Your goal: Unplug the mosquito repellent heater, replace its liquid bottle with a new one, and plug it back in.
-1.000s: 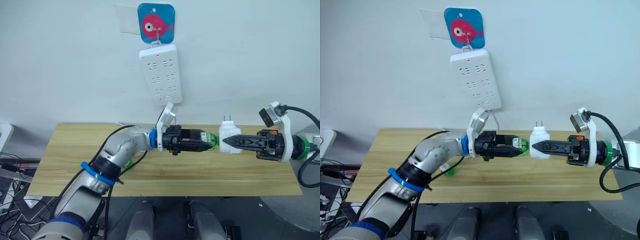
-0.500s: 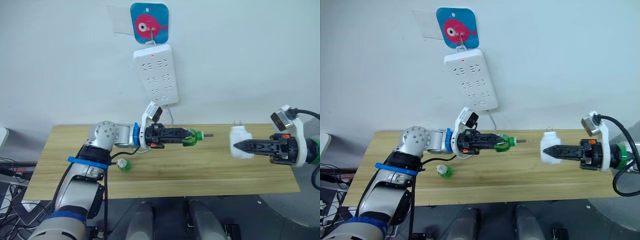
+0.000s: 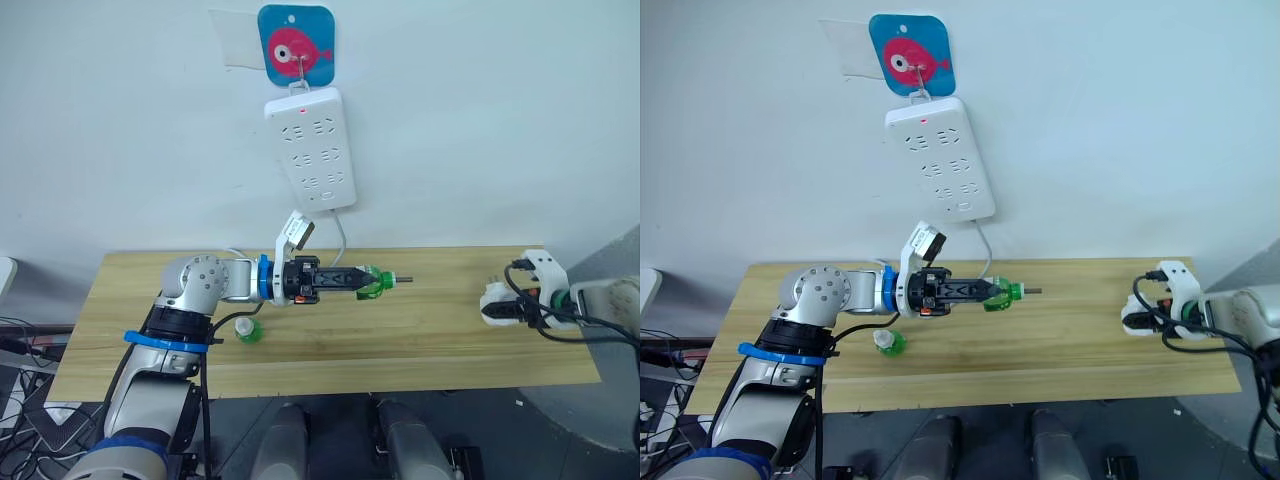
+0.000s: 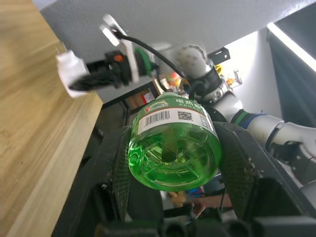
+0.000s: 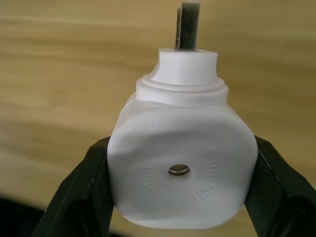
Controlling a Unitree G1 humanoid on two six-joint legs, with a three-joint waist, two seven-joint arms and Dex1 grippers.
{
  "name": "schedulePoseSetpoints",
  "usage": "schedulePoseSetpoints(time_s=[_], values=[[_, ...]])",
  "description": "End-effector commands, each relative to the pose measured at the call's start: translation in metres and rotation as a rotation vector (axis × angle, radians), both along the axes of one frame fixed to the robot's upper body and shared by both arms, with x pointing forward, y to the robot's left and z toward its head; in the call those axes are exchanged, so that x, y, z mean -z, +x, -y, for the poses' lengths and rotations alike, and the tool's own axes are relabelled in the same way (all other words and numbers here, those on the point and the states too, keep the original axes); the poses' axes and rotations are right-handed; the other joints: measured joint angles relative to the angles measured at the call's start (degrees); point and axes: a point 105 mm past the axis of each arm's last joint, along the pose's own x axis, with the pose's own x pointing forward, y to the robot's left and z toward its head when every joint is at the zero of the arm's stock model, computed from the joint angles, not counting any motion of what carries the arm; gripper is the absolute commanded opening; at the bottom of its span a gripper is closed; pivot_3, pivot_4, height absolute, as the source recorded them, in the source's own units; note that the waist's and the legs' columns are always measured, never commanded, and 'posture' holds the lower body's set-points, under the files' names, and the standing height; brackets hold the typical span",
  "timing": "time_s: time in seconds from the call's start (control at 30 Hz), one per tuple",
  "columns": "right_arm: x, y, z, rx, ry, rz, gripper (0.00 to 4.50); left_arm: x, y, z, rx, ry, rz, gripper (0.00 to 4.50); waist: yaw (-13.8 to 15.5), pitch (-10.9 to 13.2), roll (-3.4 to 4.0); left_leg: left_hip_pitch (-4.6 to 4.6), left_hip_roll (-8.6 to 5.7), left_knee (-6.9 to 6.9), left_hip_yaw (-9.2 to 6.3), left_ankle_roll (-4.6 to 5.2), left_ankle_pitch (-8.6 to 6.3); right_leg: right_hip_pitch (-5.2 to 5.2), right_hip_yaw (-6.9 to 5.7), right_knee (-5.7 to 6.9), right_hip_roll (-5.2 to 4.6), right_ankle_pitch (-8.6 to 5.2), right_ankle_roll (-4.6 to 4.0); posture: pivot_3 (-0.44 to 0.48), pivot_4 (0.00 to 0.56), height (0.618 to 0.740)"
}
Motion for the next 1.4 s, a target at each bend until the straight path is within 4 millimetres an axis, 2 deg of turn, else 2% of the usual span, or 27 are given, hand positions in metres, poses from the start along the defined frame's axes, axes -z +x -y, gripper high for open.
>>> schedulePoseSetpoints(time_s=[0.03, 0.1, 0.37, 0.6, 0.73, 0.8, 0.97, 1.07, 1.17, 1.2, 1.3, 1.33, 1.37, 1.4], values=[[0.000, 0.011, 0.019, 0.002, -0.084, 0.014, 2.99, -0.008, -0.005, -0.003, 0.010, -0.021, 0.053, 2.27, 0.00, 0.01, -0.01, 0.00, 0.01, 0.00, 0.00, 0.00, 0.00, 0.01, -0.01, -0.01, 0.00, 0.02, -0.03, 0.237, 0.269, 0.740], [0.003, 0.015, 0.022, 0.006, -0.095, 0.005, 2.99, -0.008, -0.008, -0.004, 0.019, -0.024, 0.057, 2.27, 0.06, 0.04, -0.01, 0.00, 0.00, -0.03, 0.00, 0.00, 0.00, 0.00, -0.02, -0.01, -0.02, 0.12, -0.20, 0.243, 0.273, 0.740], [0.021, 0.019, 0.016, -0.011, -0.068, -0.056, 2.99, -0.002, -0.015, -0.005, 0.027, -0.003, 0.064, 2.27, 0.13, 0.15, -0.03, 0.00, -0.02, -0.02, -0.02, 0.01, -0.01, 0.02, -0.03, 0.01, -0.05, 0.13, -0.23, 0.252, 0.277, 0.740], [0.027, 0.023, 0.014, 0.025, -0.045, -0.060, 2.99, 0.002, -0.017, -0.007, 0.028, 0.001, 0.067, 2.27, 0.05, 0.18, -0.06, 0.06, -0.02, -0.01, -0.03, 0.01, -0.01, 0.10, -0.03, 0.01, -0.05, 0.14, -0.23, 0.260, 0.281, 0.740], [0.025, 0.026, 0.011, 0.040, -0.022, -0.051, 4.38, 0.002, -0.018, -0.007, 0.033, 0.000, 0.066, 2.27, 0.05, 0.22, -0.08, 0.06, -0.02, -0.01, -0.04, 0.01, -0.01, 0.10, -0.03, 0.01, -0.05, 0.14, -0.23, 0.258, 0.286, 0.740], [0.020, 0.027, 0.010, 0.043, -0.006, -0.047, 4.47, 0.003, -0.018, -0.007, 0.035, 0.001, 0.065, 2.27, 0.02, 0.24, -0.07, 0.06, -0.02, -0.02, -0.04, 0.01, -0.01, 0.10, -0.03, 0.01, -0.05, 0.14, -0.23, 0.248, 0.284, 0.740], [0.002, 0.022, 0.019, 0.076, 0.043, -0.035, 4.47, 0.004, -0.016, -0.008, 0.037, 0.000, 0.064, 2.27, -0.02, 0.33, 0.04, 0.04, -0.05, -0.02, -0.03, 0.01, -0.01, 0.09, -0.02, 0.01, -0.07, 0.14, -0.23, 0.226, 0.278, 0.740], [-0.018, 0.004, 0.030, 0.116, 0.085, -0.035, 4.47, 0.005, -0.015, -0.008, 0.036, -0.006, 0.064, 2.27, 0.22, 0.38, 0.12, 0.01, -0.08, -0.04, -0.05, 0.01, -0.01, 0.07, -0.05, 0.01, -0.10, 0.14, -0.23, 0.221, 0.276, 0.740], [-0.045, -0.016, 0.028, 0.140, 0.135, -0.013, 4.47, 0.005, -0.014, -0.011, 0.030, -0.012, 0.058, 2.27, 0.35, 0.38, 0.12, -0.05, -0.13, -0.05, -0.15, 0.02, -0.01, 0.08, -0.16, -0.03, -0.19, 0.12, -0.20, 0.213, 0.274, 0.740], [-0.058, -0.026, 0.024, 0.147, 0.159, 0.004, 4.47, 0.005, -0.014, -0.012, 0.024, -0.017, 0.053, 2.27, 0.30, 0.38, 0.13, -0.04, -0.13, -0.05, -0.15, 0.02, -0.01, 0.09, -0.15, -0.03, -0.21, 0.12, -0.20, 0.207, 0.271, 0.740], [-0.079, -0.046, 0.012, 0.128, 0.210, 0.084, 4.47, 0.004, -0.012, -0.014, 0.010, -0.030, 0.045, 2.27, 0.03, 0.38, 0.13, -0.03, -0.15, -0.05, -0.17, 0.02, -0.01, 0.10, -0.15, 0.01, -0.27, 0.11, -0.18, 0.199, 0.268, 0.740], [-0.087, -0.053, -0.003, 0.073, 0.280, 0.176, 4.47, 0.002, -0.010, -0.013, -0.002, -0.044, 0.038, 2.27, -0.05, 0.38, 0.13, -0.01, -0.15, -0.04, -0.17, 0.02, -0.01, 0.11, -0.16, 0.02, -0.28, 0.10, -0.17, 0.196, 0.268, 0.740], [-0.102, -0.056, -0.028, 0.025, 0.427, 0.361, 4.47, 0.000, -0.008, -0.012, -0.010, -0.061, 0.031, 2.27, -0.01, 0.38, 0.11, 0.02, -0.13, -0.02, -0.18, 0.02, -0.01, 0.14, -0.17, 0.02, -0.28, 0.08, -0.14, 0.181, 0.271, 0.740], [-0.111, -0.062, -0.040, 0.026, 0.521, 0.491, 4.47, -0.002, -0.007, -0.011, -0.015, -0.072, 0.026, 2.27, -0.10, 0.42, -0.14, 0.02, -0.12, -0.03, -0.26, 0.01, -0.01, 0.21, -0.24, 0.01, -0.28, -0.04, 0.08, 0.181, 0.271, 0.740]])
